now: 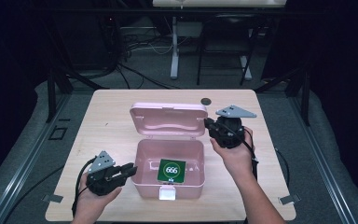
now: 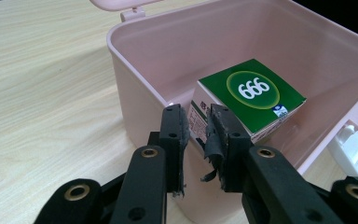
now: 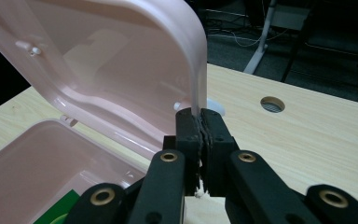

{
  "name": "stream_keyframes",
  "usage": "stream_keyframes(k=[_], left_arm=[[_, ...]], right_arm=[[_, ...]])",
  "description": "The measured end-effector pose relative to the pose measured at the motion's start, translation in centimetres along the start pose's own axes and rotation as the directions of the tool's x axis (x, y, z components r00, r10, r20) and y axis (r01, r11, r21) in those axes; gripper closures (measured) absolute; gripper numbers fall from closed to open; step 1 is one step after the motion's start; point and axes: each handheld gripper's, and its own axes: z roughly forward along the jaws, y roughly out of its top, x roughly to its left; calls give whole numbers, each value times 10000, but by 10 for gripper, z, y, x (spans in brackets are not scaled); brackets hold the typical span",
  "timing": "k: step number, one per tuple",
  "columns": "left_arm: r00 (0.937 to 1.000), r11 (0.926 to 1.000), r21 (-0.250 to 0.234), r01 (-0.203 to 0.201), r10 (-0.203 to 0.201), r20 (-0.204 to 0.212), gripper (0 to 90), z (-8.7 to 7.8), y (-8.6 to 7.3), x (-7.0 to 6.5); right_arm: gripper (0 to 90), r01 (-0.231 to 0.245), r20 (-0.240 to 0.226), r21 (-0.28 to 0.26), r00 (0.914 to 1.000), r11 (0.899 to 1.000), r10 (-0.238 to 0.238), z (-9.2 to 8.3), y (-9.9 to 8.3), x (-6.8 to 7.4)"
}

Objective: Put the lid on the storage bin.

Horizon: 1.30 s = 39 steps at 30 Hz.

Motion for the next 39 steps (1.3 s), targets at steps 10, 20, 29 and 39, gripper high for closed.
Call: stream_keyframes(k=[10, 20, 29, 39], left_arm=[[10000, 10000, 77, 28, -28, 23, 755, -1, 1, 0], [9999, 10000, 82, 42, -42, 91, 756, -1, 1, 1], [9998, 9999, 113, 129, -131, 175, 763, -2, 1, 2], [10000, 9998, -185, 29, -28, 25, 735, -7, 8, 4]], right_arm=[[865, -122, 75, -280, 9999, 9995, 124, -8, -11, 6], [860, -210, -33, -202, 9998, 9996, 210, -13, -14, 8], [859, -277, -172, -246, 9995, 9993, 273, -17, -19, 9], [858, -144, -172, -312, 9998, 9994, 139, -22, -26, 13]])
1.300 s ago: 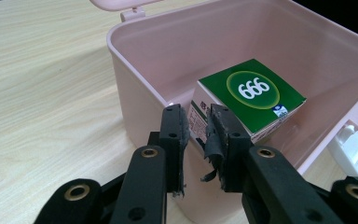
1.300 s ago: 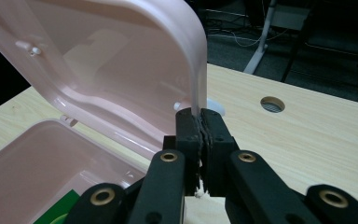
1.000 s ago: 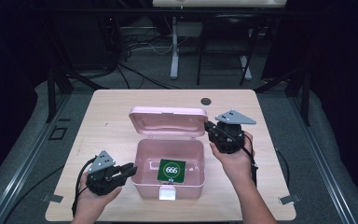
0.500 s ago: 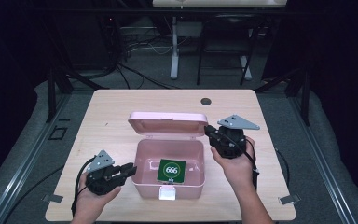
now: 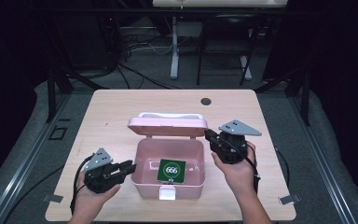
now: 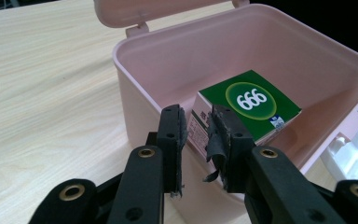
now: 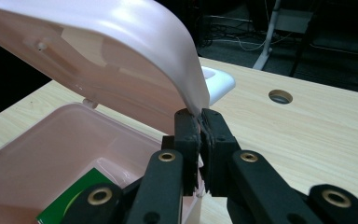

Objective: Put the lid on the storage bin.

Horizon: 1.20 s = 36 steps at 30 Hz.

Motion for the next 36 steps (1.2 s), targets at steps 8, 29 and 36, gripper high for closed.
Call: stream_keyframes(k=[8, 29, 36], left_arm=[[9992, 9993, -369, -15, 0, -406, 684, -11, 8, 5], [9969, 9948, -967, -335, 264, -737, 656, -14, 59, 11], [9937, 9907, -1185, -672, 558, -975, 658, -15, 75, 11]], right_arm=[[857, 29, -20, -53, 10000, 10000, -29, 0, -1, 0], [854, -60, -121, -58, 9999, 10000, 59, -2, -3, 0], [853, -108, -183, -65, 9998, 9999, 107, -2, -3, -1]])
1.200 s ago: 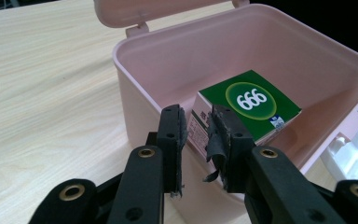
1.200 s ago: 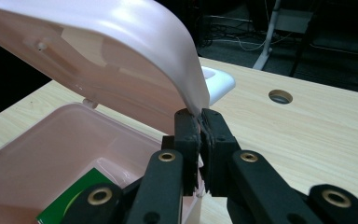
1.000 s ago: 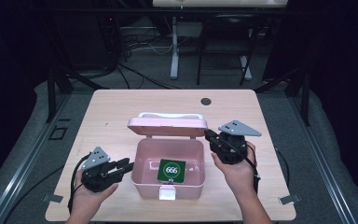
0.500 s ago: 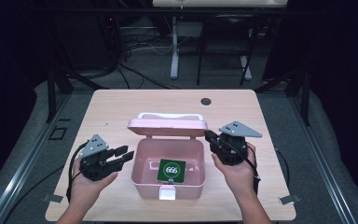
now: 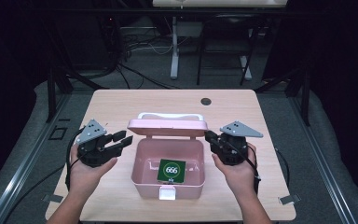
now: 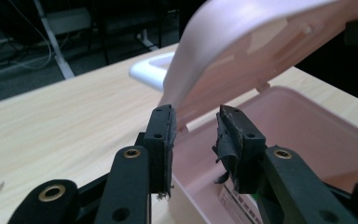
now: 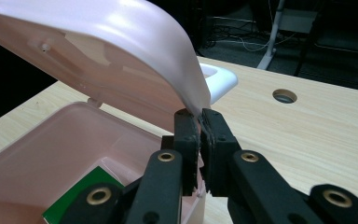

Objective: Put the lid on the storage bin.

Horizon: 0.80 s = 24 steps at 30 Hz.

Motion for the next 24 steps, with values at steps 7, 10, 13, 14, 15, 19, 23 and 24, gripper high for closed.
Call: stream_keyframes(k=[7, 10, 13, 14, 15, 19, 23, 24], left_arm=[[9998, 9993, -317, -202, 205, 67, 671, 1, 16, -4], [9996, 9991, -337, -269, 266, -104, 687, 2, 20, -6], [9996, 9990, -350, -261, 257, -116, 706, 2, 22, -5], [9996, 9991, -342, -254, 250, -108, 708, 3, 22, -5], [9997, 9992, -334, -238, 235, -109, 710, 3, 23, -4], [9998, 9993, -331, -172, 169, -99, 718, 4, 23, -3], [9999, 9994, -309, -135, 133, -88, 719, 5, 24, -2], [9999, 9995, -287, -134, 131, -87, 719, 5, 24, -2]], right_arm=[[850, -79, -75, 2, 9999, 10000, 79, 0, 0, -1], [845, -100, -104, -23, 9999, 9999, 99, 0, 0, -2], [832, -144, -185, -12, 9997, 9999, 143, 0, 0, -3], [828, -163, -214, -22, 9996, 9999, 162, 0, 0, -3], [821, -169, -212, -41, 9996, 9998, 168, -1, 1, -4], [794, -221, -279, -63, 9994, 9997, 219, -4, 2, -6], [781, -220, -294, -92, 9993, 9997, 217, -7, 3, -9], [765, -214, -356, -80, 9991, 9997, 211, -8, 3, -9]])
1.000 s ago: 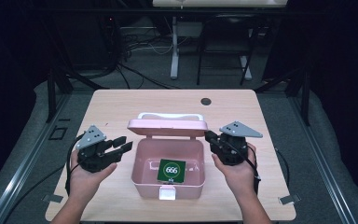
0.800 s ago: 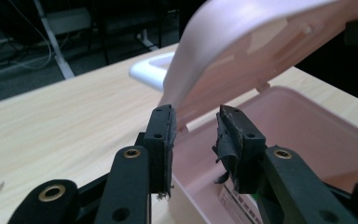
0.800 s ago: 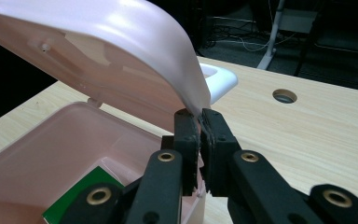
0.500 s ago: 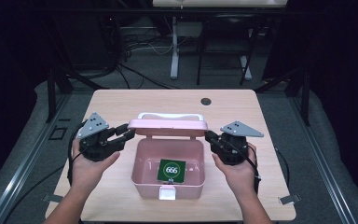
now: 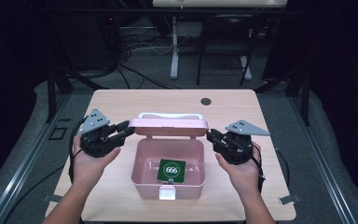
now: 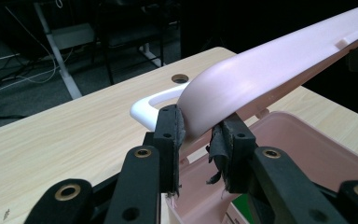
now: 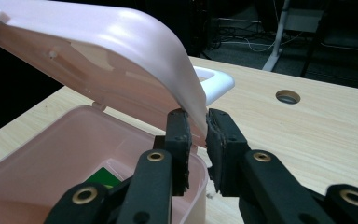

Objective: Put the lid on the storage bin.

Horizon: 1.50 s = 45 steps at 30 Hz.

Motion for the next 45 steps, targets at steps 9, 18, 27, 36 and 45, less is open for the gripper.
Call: stream_keyframes(k=[9, 18, 27, 36, 45], left_arm=[[10000, 10000, 39, 34, -35, 26, 728, -1, 0, 1], [10000, 10000, 62, 21, -21, 54, 717, -3, -3, -2], [9999, 9999, 129, -28, 26, 152, 708, -7, -6, -4], [9997, 9999, 100, -68, 66, 219, 707, -11, -7, -6], [9994, 9998, 143, -150, 146, 316, 708, -16, -10, -8]], right_arm=[[748, 4, 212, -226, 9998, 9997, 0, -12, 4, -5], [719, -163, 304, -282, 9994, 9995, 171, -12, 4, -11], [694, -215, 338, -334, 9992, 9992, 226, -13, 4, -13], [693, -251, 399, -308, 9989, 9992, 264, -13, 3, -16], [694, -291, 439, -298, 9986, 9991, 304, -12, 2, -17]])
